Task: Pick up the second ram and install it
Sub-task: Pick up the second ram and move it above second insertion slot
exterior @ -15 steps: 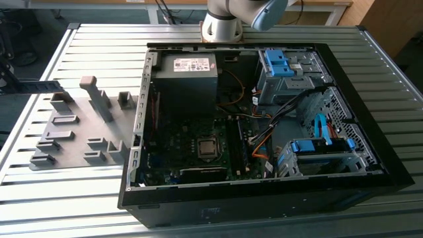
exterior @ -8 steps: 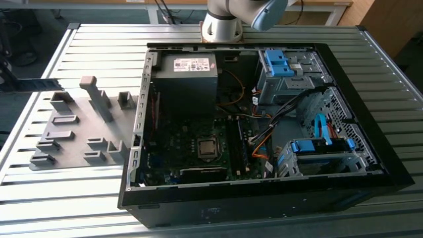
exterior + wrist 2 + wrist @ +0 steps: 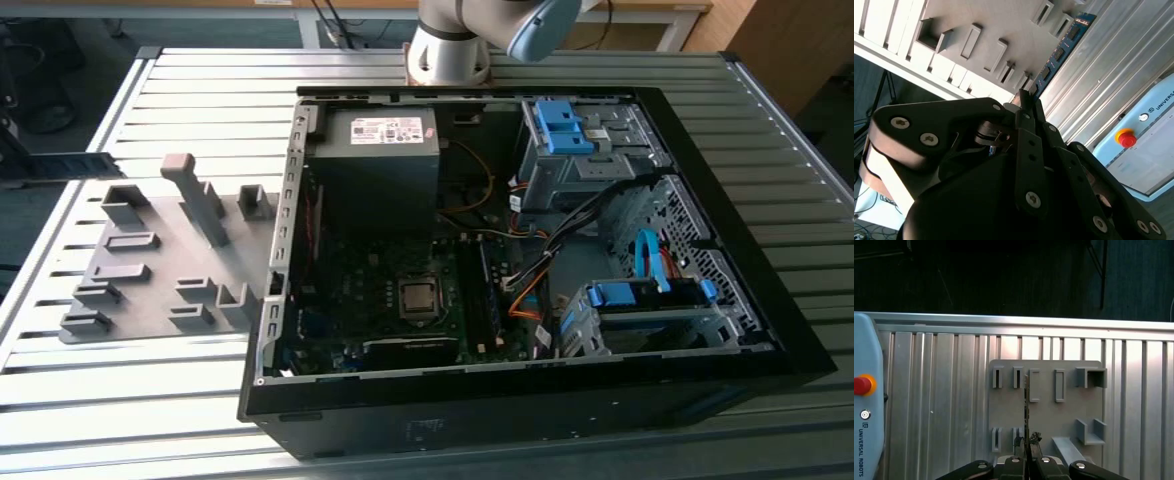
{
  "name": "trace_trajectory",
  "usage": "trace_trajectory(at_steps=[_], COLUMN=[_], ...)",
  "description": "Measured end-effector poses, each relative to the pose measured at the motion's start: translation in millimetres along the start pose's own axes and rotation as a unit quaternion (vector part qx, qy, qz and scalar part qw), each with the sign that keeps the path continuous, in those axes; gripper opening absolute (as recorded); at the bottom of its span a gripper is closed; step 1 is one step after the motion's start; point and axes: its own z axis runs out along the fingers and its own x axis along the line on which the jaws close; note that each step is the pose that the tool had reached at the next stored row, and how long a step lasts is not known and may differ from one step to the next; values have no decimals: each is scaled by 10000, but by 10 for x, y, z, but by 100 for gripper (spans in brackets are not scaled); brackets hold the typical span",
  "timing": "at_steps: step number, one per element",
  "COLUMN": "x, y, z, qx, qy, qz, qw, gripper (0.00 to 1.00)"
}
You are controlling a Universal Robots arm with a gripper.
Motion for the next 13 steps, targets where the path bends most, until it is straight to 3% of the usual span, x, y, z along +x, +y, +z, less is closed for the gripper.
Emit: trace_trajectory(at_steps=[13], x=[-2], y=[2], z=[-129], qx=[0], qy=[0], qz=[0], qw=[10000], gripper=[14])
